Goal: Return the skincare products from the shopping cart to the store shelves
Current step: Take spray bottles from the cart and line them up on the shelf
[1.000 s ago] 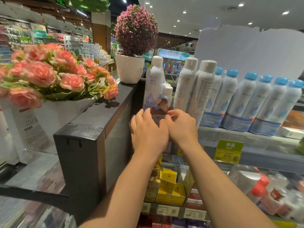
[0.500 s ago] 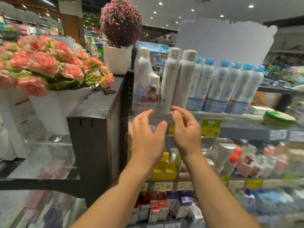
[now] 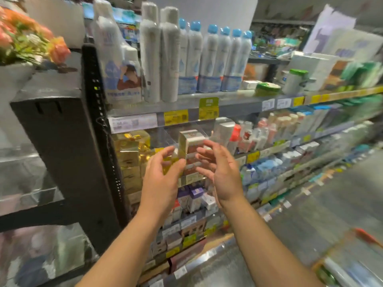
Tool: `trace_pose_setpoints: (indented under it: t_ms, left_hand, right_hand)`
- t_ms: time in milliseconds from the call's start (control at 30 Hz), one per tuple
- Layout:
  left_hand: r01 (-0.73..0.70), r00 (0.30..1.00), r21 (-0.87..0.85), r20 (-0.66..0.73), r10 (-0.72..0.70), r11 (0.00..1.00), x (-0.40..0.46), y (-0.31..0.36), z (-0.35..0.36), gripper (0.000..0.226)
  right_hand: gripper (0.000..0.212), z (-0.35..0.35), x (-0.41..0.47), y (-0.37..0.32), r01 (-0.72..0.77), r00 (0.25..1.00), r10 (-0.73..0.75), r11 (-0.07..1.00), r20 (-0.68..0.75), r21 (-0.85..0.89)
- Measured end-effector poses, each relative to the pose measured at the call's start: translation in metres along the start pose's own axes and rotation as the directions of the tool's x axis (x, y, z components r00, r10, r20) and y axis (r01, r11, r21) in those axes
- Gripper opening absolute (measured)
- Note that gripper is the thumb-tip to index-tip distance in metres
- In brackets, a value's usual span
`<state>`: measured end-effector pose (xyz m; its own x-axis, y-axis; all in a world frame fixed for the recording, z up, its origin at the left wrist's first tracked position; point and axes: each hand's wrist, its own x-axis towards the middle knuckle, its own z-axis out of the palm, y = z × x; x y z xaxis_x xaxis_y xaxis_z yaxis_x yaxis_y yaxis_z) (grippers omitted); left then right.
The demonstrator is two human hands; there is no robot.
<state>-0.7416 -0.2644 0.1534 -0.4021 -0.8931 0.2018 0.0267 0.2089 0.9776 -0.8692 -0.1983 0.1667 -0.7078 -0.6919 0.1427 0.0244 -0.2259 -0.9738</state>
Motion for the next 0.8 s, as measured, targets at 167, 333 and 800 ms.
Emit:
trace_pose_setpoints:
  t_ms: [167,333,800]
  left_hand:
    - [0.208,0.971,-0.081,0.142,-0.195,0.975,-0.027,-0.028,0.024,0.036]
    - [0.392,0.89,-0.118,0.3,-0.344,0.912,-0.067,-0.044,0.063,0.019]
    - [0.632,0.584,0.038,0.633,-0.508,0.774,-0.154,-0.059,0.201,0.016]
  right_hand:
    - [0.029,-0.052,-0.051,0.026,-0.12,0.984,0.107,0.989,-0.141,-0.086]
    - [0.035,-0.109,-0.107,0.039,-0.214,0.935,0.17,0.97,-0.311,-0.114]
    - [0.028,-0.258,-0.237,0.046,-0.362,0.65,0.236,0.932,-0.723,-0.021]
